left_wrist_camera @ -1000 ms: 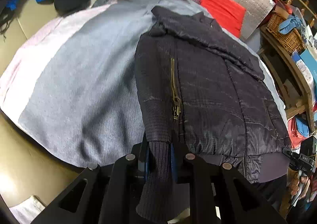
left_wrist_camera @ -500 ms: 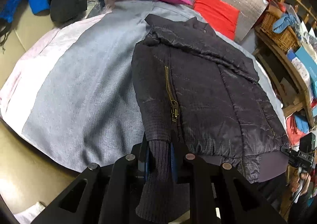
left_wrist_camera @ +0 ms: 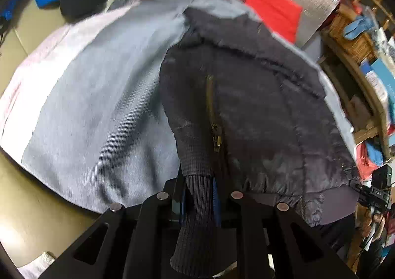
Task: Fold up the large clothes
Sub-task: 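Lift the hem with both tools and fold it toward the collar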
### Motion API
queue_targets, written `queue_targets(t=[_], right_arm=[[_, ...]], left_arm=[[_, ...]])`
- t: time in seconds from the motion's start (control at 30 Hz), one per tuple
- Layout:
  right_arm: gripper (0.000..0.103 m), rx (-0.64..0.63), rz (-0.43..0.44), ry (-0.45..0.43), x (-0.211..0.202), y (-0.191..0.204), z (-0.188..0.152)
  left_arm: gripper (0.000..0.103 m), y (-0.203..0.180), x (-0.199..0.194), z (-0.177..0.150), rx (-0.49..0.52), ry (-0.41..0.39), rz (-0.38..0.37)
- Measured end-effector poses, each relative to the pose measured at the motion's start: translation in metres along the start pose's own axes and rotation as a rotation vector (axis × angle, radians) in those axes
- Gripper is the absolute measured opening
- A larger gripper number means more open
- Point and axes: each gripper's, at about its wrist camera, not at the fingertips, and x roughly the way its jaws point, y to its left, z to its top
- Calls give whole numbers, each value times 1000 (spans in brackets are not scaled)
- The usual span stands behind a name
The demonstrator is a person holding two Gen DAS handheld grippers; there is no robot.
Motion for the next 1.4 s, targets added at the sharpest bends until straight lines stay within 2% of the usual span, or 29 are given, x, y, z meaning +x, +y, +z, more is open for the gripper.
queue_targets(t=[0.2, 0.33, 0.57, 0.67, 0.8, 0.97, 1.17, 1.4], right_arm=[[12, -49, 36, -48, -14, 22, 13], [12, -54, 91, -88, -23, 31, 25], [12, -73, 160, -147, -33, 48, 52], [12, -91, 174, -170, -36, 55, 66], [12, -99, 189, -194, -36, 61, 83], [12, -96, 189, -217, -31, 66, 104], [11, -90, 178, -239, -27, 76, 128], [11, -92, 172, -255, -26, 81, 140]], left_arm=[[18, -3, -25, 17, 4, -62, -43], [18, -4, -38, 37, -14, -116, -94], [18, -17, -47, 78, -4, -204, -126], [17, -24, -43, 91, 6, -223, -103], [17, -35, -35, 103, 34, -234, -33], [17, -39, -28, 117, 30, -243, 7], [17, -40, -26, 128, 18, -253, 16], [17, -39, -25, 134, 12, -258, 17]])
